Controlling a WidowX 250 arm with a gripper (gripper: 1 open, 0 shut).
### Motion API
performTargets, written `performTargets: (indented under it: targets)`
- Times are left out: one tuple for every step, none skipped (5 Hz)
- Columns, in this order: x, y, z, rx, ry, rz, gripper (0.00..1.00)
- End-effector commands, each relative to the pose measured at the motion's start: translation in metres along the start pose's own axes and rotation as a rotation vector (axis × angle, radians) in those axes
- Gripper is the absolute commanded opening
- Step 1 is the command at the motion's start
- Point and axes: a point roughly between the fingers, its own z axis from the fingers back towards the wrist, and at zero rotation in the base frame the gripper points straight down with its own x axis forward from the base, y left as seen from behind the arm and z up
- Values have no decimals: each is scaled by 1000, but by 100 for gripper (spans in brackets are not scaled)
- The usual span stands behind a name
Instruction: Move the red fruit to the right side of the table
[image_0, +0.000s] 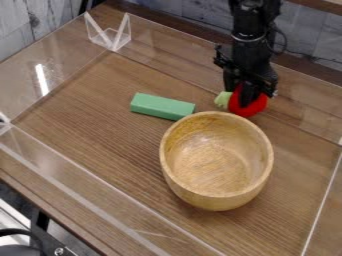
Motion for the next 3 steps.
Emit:
performTargets:
  targets:
    - [8,1,13,8,-54,-1,0]
    - [7,1,13,6,-59,6,0]
    - [7,3,13,3,-66,12,0]
